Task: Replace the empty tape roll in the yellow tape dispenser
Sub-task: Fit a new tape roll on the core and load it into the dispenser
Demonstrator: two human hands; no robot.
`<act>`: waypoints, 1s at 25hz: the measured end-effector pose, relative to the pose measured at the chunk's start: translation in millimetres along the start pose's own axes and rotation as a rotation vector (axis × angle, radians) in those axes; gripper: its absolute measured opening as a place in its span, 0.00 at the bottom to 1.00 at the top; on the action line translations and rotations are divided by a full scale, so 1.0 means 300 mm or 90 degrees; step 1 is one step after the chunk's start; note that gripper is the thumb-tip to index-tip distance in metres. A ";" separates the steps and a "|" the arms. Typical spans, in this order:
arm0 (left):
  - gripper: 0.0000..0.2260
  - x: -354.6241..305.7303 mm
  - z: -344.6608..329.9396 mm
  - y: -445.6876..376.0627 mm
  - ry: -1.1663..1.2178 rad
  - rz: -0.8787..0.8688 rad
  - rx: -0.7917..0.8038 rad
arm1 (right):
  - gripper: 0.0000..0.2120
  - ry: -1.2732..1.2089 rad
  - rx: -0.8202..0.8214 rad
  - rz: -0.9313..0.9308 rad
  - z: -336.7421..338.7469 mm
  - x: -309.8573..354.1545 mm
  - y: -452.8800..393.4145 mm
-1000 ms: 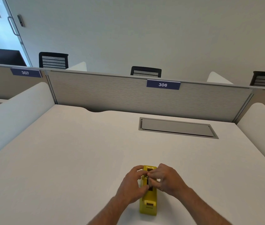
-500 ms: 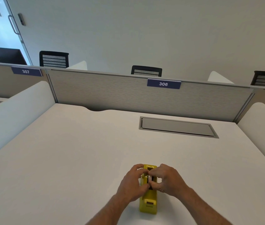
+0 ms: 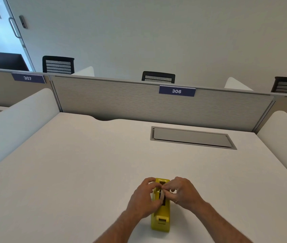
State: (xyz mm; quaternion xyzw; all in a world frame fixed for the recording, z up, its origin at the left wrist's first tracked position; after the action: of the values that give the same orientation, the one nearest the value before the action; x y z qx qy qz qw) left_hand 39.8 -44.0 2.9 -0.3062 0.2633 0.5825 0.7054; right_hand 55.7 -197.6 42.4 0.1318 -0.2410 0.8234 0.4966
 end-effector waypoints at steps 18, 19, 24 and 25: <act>0.20 -0.003 0.004 -0.006 -0.030 0.009 0.011 | 0.08 -0.010 -0.003 -0.009 -0.005 -0.006 -0.006; 0.20 -0.003 0.004 -0.006 -0.028 0.010 0.010 | 0.08 -0.018 -0.006 -0.014 -0.003 -0.009 -0.006; 0.21 -0.003 0.006 -0.008 -0.022 0.019 0.012 | 0.07 -0.042 -0.007 -0.026 -0.007 -0.016 0.007; 0.21 -0.005 0.007 -0.008 -0.020 0.020 0.011 | 0.06 -0.049 -0.004 -0.030 -0.008 -0.017 0.007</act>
State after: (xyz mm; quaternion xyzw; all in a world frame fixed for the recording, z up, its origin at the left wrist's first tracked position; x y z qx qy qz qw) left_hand 42.0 -43.7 5.7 -0.2866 0.2623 0.5956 0.7030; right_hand 56.3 -201.1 37.4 0.1674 -0.2589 0.8051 0.5067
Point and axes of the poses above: each hand's wrist, its own y-axis away from the middle knuckle, its own z-axis out of the back of the hand, x = y × z, the point moved 5 cm from there along -y, towards the middle knuckle, and after that the axes turned 6 degrees about -x, right-handed, at the moved point
